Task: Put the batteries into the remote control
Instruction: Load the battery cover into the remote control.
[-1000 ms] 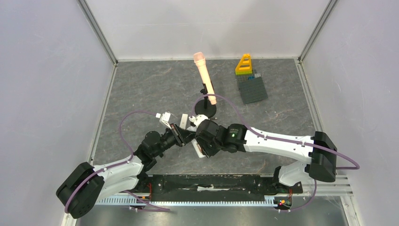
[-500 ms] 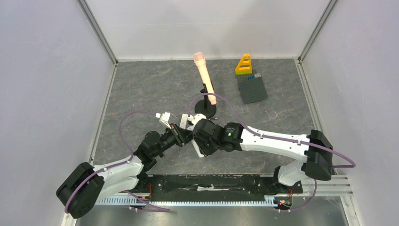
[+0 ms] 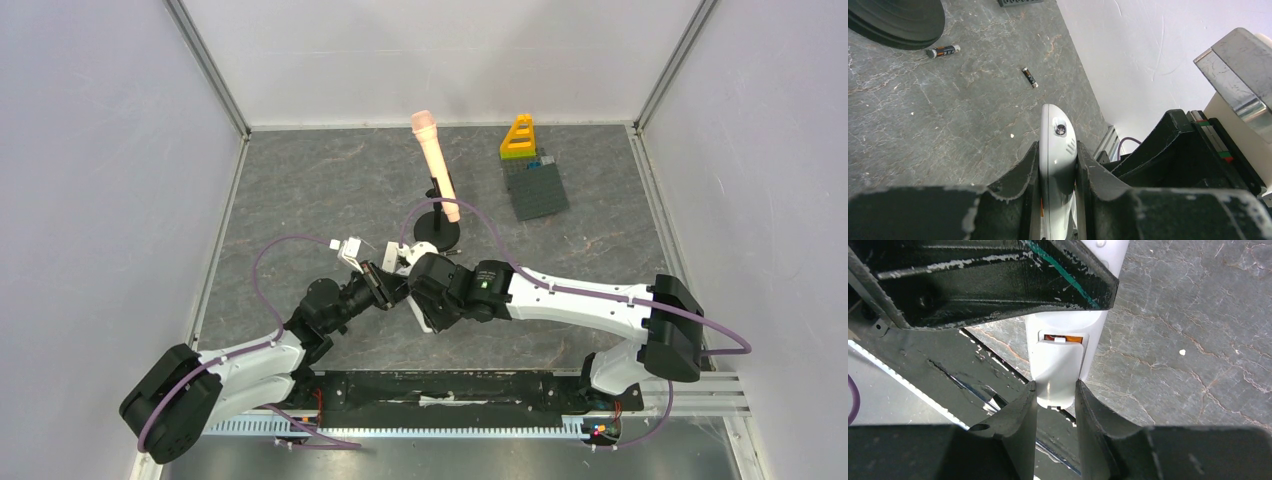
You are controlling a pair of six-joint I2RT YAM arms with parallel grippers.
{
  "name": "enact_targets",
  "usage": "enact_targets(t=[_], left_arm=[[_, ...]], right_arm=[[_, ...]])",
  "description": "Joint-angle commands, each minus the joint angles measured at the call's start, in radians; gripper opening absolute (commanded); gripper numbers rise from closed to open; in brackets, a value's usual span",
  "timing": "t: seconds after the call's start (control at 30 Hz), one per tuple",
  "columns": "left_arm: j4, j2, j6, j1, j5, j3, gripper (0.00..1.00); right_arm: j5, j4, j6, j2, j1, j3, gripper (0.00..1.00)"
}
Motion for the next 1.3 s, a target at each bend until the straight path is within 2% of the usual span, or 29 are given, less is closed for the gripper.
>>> enact_targets(t=[0.0, 0.63, 1.27], left_arm=[[0.091, 0.003, -0.022, -0.006, 0.005, 0.011, 0.02], [0.083, -0.018, -0.034, -0.006, -0.002, 0.002, 0.02], [0.104, -0.005, -0.04, -0.006, 0.025, 0.004, 0.02]], right_arm=[[0.023, 0.003, 0.018, 0.005, 0.003, 0.052, 0.05], [0.051, -0.005, 0.058, 0.009, -0.023, 0.051, 0.05], [-0.02, 0.013, 0.019, 0.041, -0.035, 0.068, 0.12]])
